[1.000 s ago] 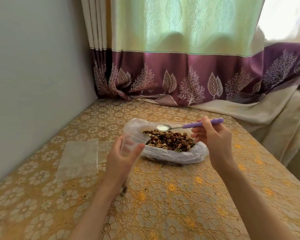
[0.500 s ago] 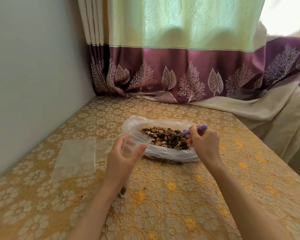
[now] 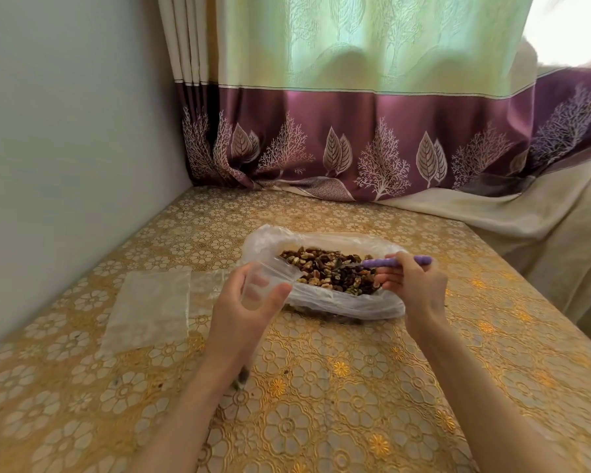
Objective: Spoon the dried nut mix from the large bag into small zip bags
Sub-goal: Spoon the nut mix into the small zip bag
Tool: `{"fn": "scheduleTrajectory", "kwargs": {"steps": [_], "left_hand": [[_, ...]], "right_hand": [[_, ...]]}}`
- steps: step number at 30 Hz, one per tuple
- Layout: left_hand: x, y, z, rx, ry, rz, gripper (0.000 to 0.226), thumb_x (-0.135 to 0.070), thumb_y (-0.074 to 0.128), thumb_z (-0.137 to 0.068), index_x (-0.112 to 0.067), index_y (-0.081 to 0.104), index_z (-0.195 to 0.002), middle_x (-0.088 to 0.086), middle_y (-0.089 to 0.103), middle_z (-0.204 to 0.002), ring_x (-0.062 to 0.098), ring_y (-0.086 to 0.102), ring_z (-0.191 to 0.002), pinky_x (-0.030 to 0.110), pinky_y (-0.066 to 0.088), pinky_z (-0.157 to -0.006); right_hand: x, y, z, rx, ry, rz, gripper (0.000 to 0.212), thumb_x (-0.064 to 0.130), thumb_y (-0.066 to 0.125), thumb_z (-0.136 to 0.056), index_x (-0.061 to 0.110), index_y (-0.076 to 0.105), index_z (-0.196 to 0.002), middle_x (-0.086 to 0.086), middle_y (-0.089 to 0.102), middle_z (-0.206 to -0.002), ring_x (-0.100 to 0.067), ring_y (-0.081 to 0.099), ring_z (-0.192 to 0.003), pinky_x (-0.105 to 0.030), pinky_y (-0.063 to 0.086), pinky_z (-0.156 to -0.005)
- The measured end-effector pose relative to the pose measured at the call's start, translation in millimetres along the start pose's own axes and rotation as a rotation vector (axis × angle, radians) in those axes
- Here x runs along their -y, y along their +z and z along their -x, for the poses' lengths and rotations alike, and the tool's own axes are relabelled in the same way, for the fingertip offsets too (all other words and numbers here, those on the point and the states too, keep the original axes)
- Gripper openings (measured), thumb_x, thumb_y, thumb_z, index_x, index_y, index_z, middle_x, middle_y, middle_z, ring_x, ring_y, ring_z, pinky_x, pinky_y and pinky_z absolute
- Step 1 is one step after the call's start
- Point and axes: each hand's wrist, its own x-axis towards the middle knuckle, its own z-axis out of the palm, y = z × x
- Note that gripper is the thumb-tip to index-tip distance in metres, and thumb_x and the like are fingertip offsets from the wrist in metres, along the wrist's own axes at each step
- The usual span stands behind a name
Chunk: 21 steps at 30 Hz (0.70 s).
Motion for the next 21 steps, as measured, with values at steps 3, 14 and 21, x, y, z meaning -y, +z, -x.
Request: {"fn": "scheduleTrajectory", "kwargs": {"steps": [3, 14, 21], "left_hand": [[2.1, -0.4, -0.2, 0.015, -0.009, -0.005, 0.067, -0.062, 0.058, -0.069, -0.027, 0.049, -0.126, -0.013, 0.059, -0.103, 0.004, 0.058, -0.095, 0.017, 0.044, -0.075], [0.3, 1.5, -1.0, -0.003, -0.086, 0.076, 0.09, -0.078, 0.056, -0.06, -0.025, 0.044, -0.132, 0.001, 0.057, -0.125, 0.019, 0.055, -0.113, 0.042, 0.048, -0.095], [-8.6, -1.1, -0.5, -0.036, -0.092, 0.168, 0.069, -0.058, 0.059, -0.063, -0.028, 0.046, -0.123, -0.019, 0.058, -0.104, -0.014, 0.054, -0.087, 0.006, 0.046, -0.071]], "right_hand": [[4.8, 2.3, 0.8, 0.017, -0.009, -0.037, 0.03, 0.001, 0.048, -0.088, 0.002, 0.066, -0.064, -0.015, 0.072, -0.069, -0.017, 0.055, -0.049, -0.016, 0.045, -0.042], [41.0, 27.8, 21.6, 0.276, -0.055, -0.114, 0.03, 0.008, 0.046, -0.095, -0.001, 0.061, -0.071, -0.016, 0.072, -0.073, -0.014, 0.058, -0.05, -0.017, 0.045, -0.043], [45.1, 42.5, 39.8, 0.481, -0.216, -0.027, 0.03, 0.0, 0.045, -0.094, 0.005, 0.065, -0.072, -0.003, 0.071, -0.064, -0.012, 0.057, -0.049, -0.017, 0.046, -0.043]]}}
